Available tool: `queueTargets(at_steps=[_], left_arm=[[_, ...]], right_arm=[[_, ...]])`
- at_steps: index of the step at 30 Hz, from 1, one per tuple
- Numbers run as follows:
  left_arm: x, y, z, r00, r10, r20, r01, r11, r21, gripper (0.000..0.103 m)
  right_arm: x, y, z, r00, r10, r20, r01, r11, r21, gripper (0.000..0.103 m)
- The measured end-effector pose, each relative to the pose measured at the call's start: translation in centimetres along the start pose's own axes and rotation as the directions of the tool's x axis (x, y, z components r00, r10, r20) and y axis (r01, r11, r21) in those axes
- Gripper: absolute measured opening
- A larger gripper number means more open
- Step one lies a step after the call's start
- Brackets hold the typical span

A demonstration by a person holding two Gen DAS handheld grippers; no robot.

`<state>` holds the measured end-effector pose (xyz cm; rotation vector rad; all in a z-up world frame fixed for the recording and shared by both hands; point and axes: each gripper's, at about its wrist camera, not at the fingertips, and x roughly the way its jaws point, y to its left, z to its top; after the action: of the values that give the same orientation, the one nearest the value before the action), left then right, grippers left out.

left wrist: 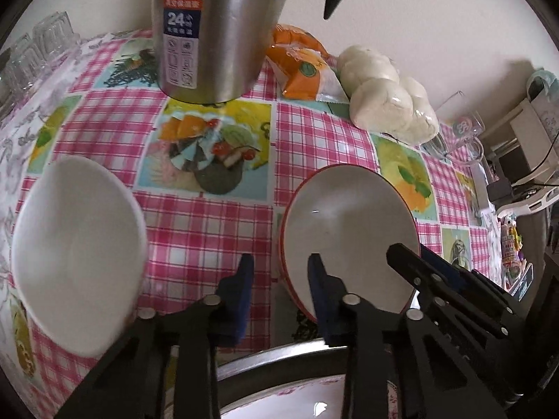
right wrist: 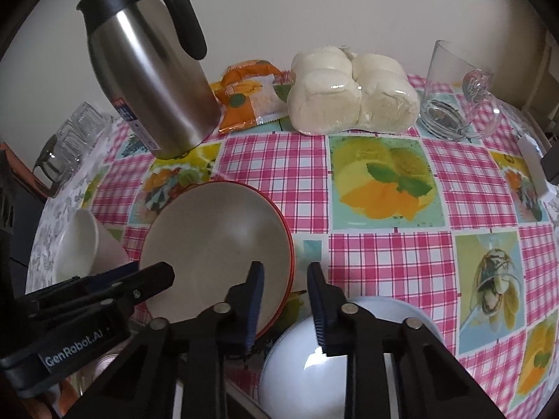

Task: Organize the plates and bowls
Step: 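Close both tools on the rim of the red-rimmed bowl, then lift the red-rimmed bowl with both tools over the steel basin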

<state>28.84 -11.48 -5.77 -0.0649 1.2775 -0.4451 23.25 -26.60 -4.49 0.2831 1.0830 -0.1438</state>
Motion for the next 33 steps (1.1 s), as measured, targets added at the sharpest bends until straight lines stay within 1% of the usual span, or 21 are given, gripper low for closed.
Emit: queueTargets(at_steps=[3,4,8,12,17,21,23,26,29,33], left_arm=[[0.6,-0.3,-0.2,1.000,-0.006,-0.012,0.006,1.000,0.007,0.019],[0.7,-0.3,-0.2,1.000,-0.011,-0.015,0.011,1.000,0.007,0.018],[0.8,-0.6,-0.2,1.000,0.001,-0.004,-0.001,1.000,0.027,0.017],[0.3,-0.6,-0.3,1.000,-0.008,0.025,0.007,0.999,0.040,0.017],[-1.0,-1.0,-0.2,0.997,-0.024,0.072,0.020,0.999,0.049,0.017],[-2.6,-1.5,-0.3,0.993,-0.026,0.113,0.019,0.998,0.066,0.017],[-3.6,-2.0,-0.6,0.990,-0.013,0.140,0.002,0.997,0.079,0.017],[-5.0,-2.5,-1.2,0.985,-0.010,0.173,-0.006,0.996,0.093,0.017],[-6.7,-2.9,-2.5,0.978,-0.026,0.208,0.003,0.994,0.112,0.017],[-8.2,-3.8,-4.3,0.970,-0.003,0.245,-0.033,0.989,0.143,0.017]], right_arm=[[0.9,0.1,0.1,1.000,0.001,-0.016,-0.001,1.000,-0.012,0.017],[1.0,0.2,0.1,1.000,0.003,-0.020,-0.003,1.000,-0.012,0.016],[1.2,0.4,0.0,1.000,-0.005,-0.017,0.004,1.000,-0.020,0.012],[0.9,0.1,0.0,1.000,0.008,-0.004,-0.008,1.000,-0.002,0.012],[-0.1,-0.2,0.2,0.999,0.012,0.038,-0.013,1.000,0.026,0.012],[-1.2,-0.3,0.3,0.998,0.016,0.067,-0.018,0.999,0.036,0.012],[-1.7,-0.2,0.2,0.997,0.017,0.081,-0.020,0.999,0.036,0.012],[-3.0,-0.2,-0.2,0.994,0.031,0.102,-0.035,0.998,0.043,0.012],[-4.6,-0.3,-1.1,0.991,0.036,0.129,-0.042,0.998,0.047,0.012],[-6.9,-0.3,-2.6,0.984,0.032,0.176,-0.043,0.997,0.058,0.012]])
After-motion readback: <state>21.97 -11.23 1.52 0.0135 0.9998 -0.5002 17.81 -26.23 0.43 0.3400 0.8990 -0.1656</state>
